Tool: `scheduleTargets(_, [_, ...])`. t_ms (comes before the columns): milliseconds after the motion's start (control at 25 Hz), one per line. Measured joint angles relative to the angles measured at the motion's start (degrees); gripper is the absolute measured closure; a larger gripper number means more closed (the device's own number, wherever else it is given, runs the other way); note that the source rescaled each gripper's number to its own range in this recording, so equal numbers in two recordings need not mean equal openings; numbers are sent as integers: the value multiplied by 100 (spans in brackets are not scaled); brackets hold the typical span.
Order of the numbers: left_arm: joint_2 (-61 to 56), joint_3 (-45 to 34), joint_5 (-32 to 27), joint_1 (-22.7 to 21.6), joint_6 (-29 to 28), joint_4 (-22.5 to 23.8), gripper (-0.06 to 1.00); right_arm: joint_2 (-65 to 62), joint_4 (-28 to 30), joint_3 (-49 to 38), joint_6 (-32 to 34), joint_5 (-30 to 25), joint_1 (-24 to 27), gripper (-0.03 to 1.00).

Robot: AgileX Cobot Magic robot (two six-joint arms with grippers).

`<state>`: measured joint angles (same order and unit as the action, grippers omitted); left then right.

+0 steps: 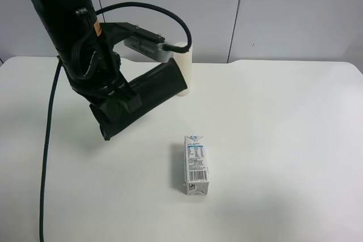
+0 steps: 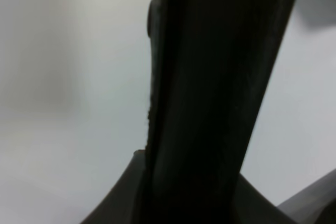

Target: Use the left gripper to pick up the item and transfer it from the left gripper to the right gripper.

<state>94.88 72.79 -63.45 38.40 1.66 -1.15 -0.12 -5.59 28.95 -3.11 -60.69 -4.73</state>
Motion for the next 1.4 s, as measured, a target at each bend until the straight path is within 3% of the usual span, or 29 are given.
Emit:
scheduleTargets(240, [0,269,14,682,230,-6,94,0,0,0,0,0,0,-3])
scheduleTargets(480, [0,611,9,1053,736,-6,94,0,0,0,0,0,0,-3])
scheduleTargets(960, [0,622,-45,1125,1356,-146,94,0,0,0,0,0,0,-3])
scheduleTargets(1400, [0,622,-86,1125,2422,-146,94,0,0,0,0,0,0,-3])
